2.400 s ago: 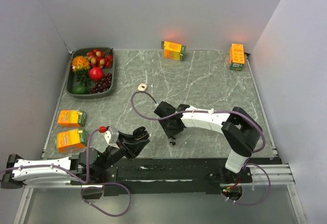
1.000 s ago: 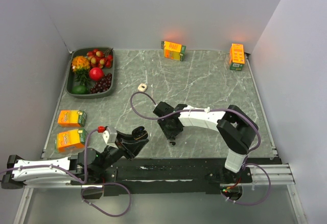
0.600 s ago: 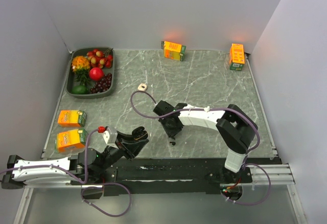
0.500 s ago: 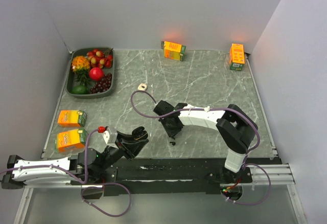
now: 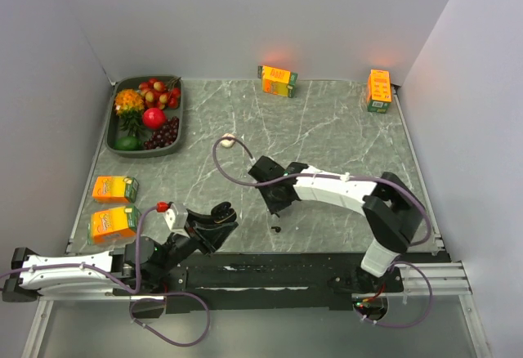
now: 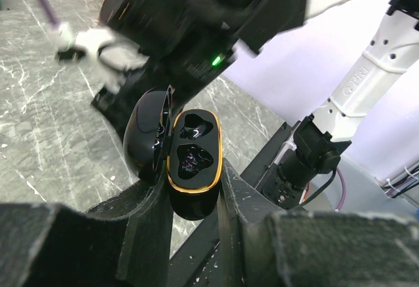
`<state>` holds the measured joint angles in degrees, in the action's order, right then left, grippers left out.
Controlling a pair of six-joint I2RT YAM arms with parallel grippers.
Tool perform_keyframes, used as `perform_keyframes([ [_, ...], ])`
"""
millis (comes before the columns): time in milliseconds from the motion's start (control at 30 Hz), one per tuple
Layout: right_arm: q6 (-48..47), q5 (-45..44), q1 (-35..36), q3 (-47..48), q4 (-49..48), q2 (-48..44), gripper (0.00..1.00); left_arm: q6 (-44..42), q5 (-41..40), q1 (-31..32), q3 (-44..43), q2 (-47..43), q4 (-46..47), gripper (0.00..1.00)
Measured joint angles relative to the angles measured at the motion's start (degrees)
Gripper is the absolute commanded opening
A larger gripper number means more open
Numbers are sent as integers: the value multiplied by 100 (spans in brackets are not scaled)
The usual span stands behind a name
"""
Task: Insert the wireless bluetooth earbuds into the charging case
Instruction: Pick up the earbud from the center of the board, then place the earbud in the charging case.
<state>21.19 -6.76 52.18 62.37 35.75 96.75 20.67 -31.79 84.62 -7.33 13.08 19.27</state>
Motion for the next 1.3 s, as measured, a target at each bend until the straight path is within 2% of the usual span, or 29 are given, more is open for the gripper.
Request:
perform_keyframes([
  [333, 107, -354, 0, 361, 122, -1510, 0, -166, -129, 0, 2, 66, 280, 1],
  [533, 66, -459, 39, 350, -570, -3447, 0, -361, -236, 0, 2, 225, 610, 1],
  [700, -232, -481, 494, 175, -1276, -4201, 0, -413, -295, 0, 2, 280, 990, 1],
  [967, -857, -479, 1674, 146, -1790, -4076, 0, -455, -306, 0, 2, 404, 1425, 1],
  [1300, -1285, -476, 2175, 385, -2321, -3609, 0, -520, -203, 0, -22, 767, 1366, 1],
])
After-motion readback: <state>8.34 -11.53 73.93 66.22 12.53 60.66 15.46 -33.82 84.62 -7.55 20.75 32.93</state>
